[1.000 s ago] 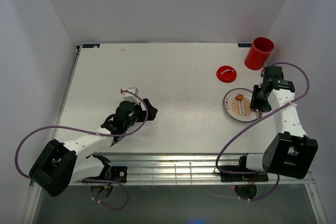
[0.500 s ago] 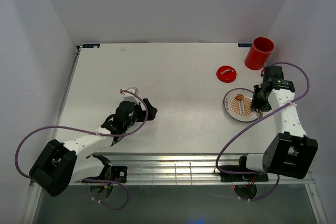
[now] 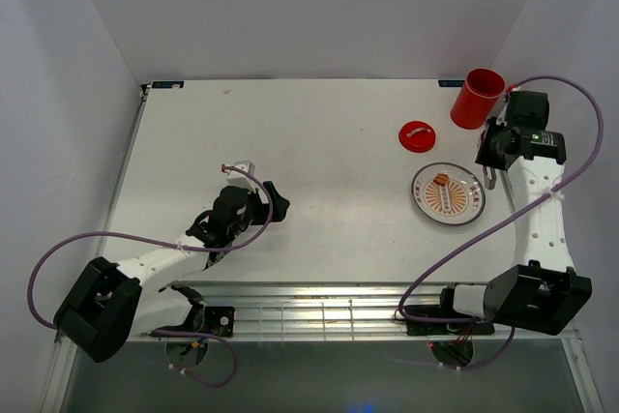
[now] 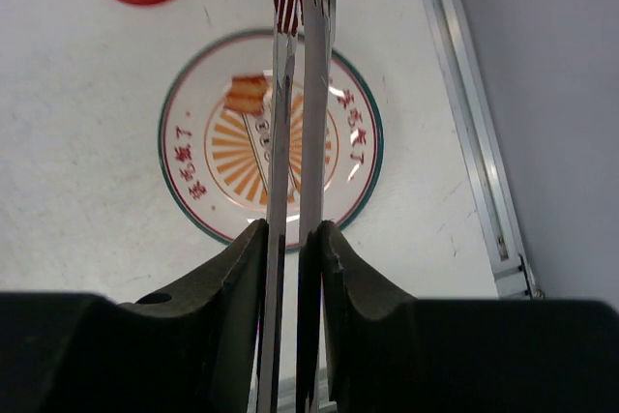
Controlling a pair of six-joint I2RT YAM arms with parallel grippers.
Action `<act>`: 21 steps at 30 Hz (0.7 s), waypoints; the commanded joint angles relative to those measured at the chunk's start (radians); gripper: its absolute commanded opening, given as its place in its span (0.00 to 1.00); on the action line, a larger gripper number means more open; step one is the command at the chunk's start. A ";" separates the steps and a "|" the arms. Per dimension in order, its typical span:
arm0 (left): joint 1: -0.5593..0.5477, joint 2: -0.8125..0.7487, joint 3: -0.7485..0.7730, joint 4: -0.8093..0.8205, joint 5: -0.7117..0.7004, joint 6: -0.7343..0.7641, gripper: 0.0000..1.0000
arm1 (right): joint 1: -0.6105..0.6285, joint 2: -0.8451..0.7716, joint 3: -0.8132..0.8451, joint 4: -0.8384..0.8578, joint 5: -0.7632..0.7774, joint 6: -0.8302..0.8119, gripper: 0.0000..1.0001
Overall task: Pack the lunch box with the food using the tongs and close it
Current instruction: Place the fake food in the packing box.
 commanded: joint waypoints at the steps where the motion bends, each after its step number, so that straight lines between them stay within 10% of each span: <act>1: -0.003 -0.019 0.013 -0.004 0.006 -0.001 0.97 | 0.006 -0.021 0.126 0.148 -0.015 0.026 0.25; 21: -0.011 -0.151 -0.030 0.099 0.369 -0.141 0.98 | 0.001 0.178 0.325 0.529 -0.058 -0.001 0.29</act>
